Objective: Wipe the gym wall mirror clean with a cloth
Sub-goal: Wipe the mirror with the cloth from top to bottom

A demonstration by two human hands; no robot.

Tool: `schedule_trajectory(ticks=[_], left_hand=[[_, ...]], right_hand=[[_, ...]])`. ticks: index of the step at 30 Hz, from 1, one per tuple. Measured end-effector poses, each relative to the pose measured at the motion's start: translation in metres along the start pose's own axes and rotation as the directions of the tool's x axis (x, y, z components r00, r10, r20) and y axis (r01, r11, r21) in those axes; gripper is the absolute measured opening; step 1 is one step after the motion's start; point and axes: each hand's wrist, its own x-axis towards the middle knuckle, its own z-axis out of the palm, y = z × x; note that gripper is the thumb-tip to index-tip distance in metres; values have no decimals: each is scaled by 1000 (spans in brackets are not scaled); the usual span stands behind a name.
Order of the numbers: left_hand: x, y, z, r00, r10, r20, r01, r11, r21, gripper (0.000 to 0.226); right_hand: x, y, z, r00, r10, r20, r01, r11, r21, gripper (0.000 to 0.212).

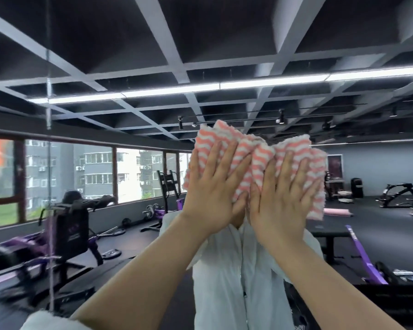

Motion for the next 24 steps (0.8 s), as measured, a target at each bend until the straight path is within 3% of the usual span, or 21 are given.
schedule_trajectory(ticks=[8,14,24], left_hand=[[-87,-83,-8,981,-192,0,191,978,80,60],[-150,-123,-12,938,-336,84,329,940,85,64],[-240,-139,-13,775,-607,174,622,782,-43,67]], right_hand=[[-28,-111,18,984,-160,71,158,987,41,64],[-57,-174,31,956,-267,119,258,962,88,63],[-103,-231,44,857,-487,170,467,872,147,60]])
